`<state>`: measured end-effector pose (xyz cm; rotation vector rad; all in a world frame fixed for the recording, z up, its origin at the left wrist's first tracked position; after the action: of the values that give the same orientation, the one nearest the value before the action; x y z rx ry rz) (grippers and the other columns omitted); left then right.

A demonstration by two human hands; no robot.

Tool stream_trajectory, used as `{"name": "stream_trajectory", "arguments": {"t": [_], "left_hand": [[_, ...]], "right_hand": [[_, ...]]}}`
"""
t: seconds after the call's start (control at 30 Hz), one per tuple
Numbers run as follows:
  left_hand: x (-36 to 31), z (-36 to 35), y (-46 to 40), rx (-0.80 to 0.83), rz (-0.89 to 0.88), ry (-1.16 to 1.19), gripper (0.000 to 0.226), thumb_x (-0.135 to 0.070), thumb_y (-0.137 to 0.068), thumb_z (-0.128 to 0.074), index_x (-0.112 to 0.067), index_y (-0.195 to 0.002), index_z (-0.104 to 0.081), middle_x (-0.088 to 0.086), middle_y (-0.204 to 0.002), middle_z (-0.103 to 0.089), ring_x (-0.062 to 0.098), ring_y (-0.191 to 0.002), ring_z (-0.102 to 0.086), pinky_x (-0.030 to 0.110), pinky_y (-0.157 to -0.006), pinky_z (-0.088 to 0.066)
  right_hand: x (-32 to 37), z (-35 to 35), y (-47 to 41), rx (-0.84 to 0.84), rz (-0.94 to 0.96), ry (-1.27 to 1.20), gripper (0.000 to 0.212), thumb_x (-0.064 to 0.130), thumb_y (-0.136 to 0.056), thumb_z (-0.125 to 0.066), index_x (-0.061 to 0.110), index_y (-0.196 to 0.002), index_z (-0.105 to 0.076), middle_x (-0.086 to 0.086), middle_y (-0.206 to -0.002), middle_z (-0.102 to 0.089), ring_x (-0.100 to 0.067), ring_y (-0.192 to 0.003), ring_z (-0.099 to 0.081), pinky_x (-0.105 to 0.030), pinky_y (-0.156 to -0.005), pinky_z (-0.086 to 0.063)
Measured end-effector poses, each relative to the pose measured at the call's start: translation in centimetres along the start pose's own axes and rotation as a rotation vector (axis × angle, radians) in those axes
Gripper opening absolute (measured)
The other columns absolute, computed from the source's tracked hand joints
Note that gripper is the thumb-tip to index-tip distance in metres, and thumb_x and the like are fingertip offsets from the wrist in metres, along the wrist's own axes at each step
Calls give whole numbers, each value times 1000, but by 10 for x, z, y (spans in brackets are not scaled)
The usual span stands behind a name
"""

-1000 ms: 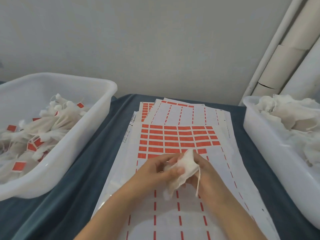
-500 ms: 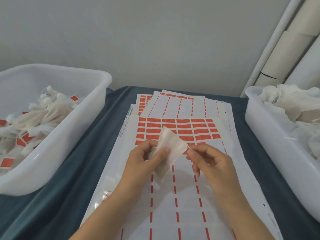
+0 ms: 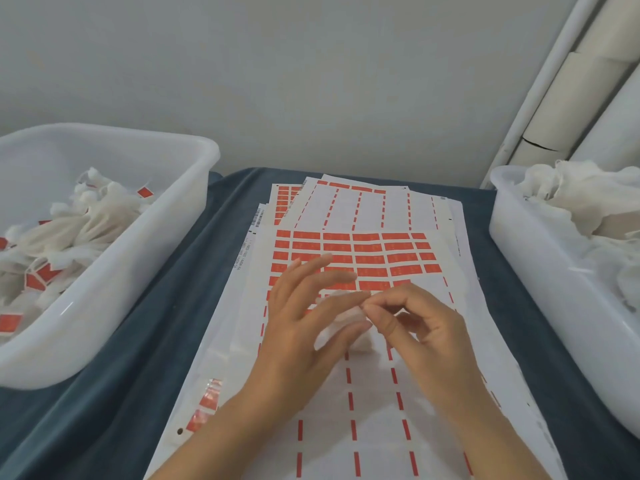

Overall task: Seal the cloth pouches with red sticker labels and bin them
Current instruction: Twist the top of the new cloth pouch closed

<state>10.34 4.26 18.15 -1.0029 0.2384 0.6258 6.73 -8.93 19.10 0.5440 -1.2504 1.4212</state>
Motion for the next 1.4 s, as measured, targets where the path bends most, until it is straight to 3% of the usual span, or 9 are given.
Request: {"name": "stream_trajectory", "arguments": {"t": [0.2,0.43,0.67,0.77,0.87,0.97,1.17,1.3,1.4], "left_hand": [[-2,5,-3,-55,39,32,24,-39,-87,-52,-21,-86,-67,-7,-110,-59,13,-120,-44,39,-100,-38],[1,8,-5,-47,71,8,7,-36,-84,-53,-31,-89,-55,-14,-114,-50,3,-120,-37,25,-105,-28],[5,4,-4,-11,218,19,10,-42,-83,-54,-38,-92,-58,-27,-115,-43,-5,-114,-36,22,-100,-31],[6,7,2,9,358,150,14,-54,-85,-47,-42,-82,-53,-25,-90,-55,-9,-91,-48,5,-78,-40],[8,-10,8,296,609,568,49,-62,-85,-36,-29,-74,-71,-9,-63,-65,3,-54,-56,9,-51,-41],[7,-23,11,529,826,855,59,-61,-84,-25,-28,-85,-74,7,-72,-69,11,-51,-56,16,-45,-42],[25,-12,8,242,1057,1252,42,-49,-75,-57,-20,-101,-72,1,-99,-70,8,-53,-51,14,-42,-38],[37,-5,7,-23,1164,1571,31,-25,-76,-62,-10,-101,-71,4,-82,-68,8,-45,-45,14,-33,-36],[39,-3,6,77,1126,1465,20,-25,-79,-59,-9,-89,-63,3,-63,-51,9,-44,-38,15,-34,-34]], "right_hand": [[4,2,1,-38,58,56,7,32,-78,-59,38,-81,-59,22,-92,-65,0,-82,-63,-8,-67,-50],[1,20,0,-138,-64,-258,12,29,-81,-54,21,-80,-62,8,-71,-70,-9,-67,-67,-8,-63,-50],[-9,19,-2,-152,-145,-415,15,29,-80,-54,33,-77,-68,4,-78,-72,-17,-74,-70,-18,-69,-54],[-7,19,-3,-128,-144,-496,13,34,-78,-56,33,-79,-69,4,-83,-73,-18,-80,-71,-20,-71,-54],[-3,16,-2,-55,-114,-519,15,45,-75,-61,33,-81,-69,3,-85,-73,-19,-83,-71,-21,-73,-54],[4,6,-1,109,-81,-496,11,32,-80,-59,28,-78,-69,3,-77,-72,-15,-73,-69,-21,-68,-54],[6,-19,8,401,-137,-379,8,22,-78,-64,19,-76,-72,4,-72,-72,-9,-65,-66,-19,-65,-53],[-3,-15,4,305,-177,-209,8,31,-74,-61,25,-73,-66,11,-69,-71,-7,-65,-66,-12,-63,-51],[-13,-2,-2,104,-174,-1,13,42,-73,-55,31,-76,-60,23,-74,-67,2,-73,-64,-5,-64,-47]]}}
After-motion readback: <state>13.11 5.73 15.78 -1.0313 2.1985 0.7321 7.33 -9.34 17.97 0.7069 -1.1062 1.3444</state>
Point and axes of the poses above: each hand's wrist, its own y-axis away from the middle knuckle, its own z-axis out of the back of the hand, x = y × z, the point moved 5 cm from there along -y, towards the middle knuckle
